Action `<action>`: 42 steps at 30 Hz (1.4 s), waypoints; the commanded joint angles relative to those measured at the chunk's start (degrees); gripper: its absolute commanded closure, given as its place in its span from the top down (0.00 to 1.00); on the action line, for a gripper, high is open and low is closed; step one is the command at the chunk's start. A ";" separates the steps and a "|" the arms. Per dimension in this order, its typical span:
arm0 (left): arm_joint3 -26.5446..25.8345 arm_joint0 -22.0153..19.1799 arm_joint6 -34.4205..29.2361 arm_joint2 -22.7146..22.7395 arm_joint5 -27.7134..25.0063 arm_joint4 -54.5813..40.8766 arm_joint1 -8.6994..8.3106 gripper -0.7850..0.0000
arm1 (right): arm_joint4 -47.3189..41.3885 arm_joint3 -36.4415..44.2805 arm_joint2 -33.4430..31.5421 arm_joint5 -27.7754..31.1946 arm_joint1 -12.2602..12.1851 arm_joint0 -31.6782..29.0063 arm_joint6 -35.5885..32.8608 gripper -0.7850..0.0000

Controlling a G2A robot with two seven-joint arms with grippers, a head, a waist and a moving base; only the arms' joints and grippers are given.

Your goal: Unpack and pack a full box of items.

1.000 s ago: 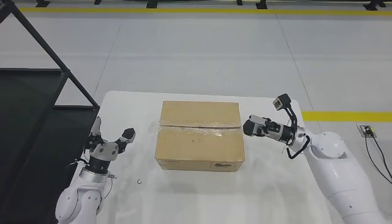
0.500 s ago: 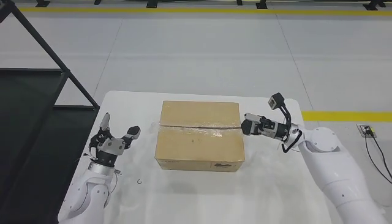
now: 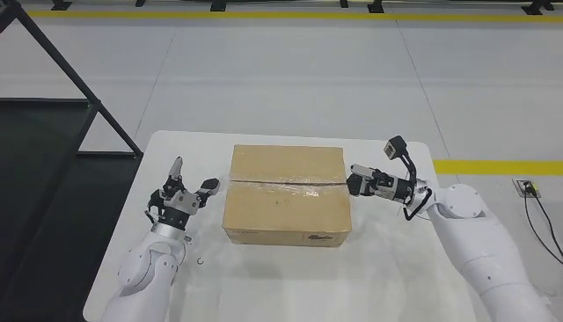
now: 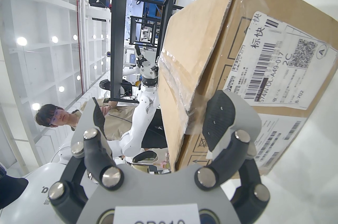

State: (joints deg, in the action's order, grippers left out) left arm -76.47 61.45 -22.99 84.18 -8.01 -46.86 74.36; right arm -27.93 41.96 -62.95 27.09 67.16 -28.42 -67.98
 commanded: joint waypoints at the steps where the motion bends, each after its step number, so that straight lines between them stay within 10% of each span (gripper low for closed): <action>1: 1.13 -0.63 0.17 -0.69 -0.12 0.31 0.14 1.00 | 0.00 -0.17 0.08 0.13 0.05 0.04 -0.24 1.00; 22: 8.04 -4.02 -2.82 -2.18 0.10 0.88 0.60 1.00 | -0.89 -0.97 0.05 1.61 0.48 0.47 -0.75 1.00; 42: -6.75 5.55 -5.44 9.97 -9.10 -13.24 0.03 1.00 | -6.80 7.50 -12.74 15.75 -3.18 -7.39 6.54 1.00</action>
State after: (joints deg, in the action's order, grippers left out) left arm -82.95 66.78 -28.39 93.71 -16.73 -59.30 74.36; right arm -34.49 48.92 -75.21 41.98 64.07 -35.40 -62.09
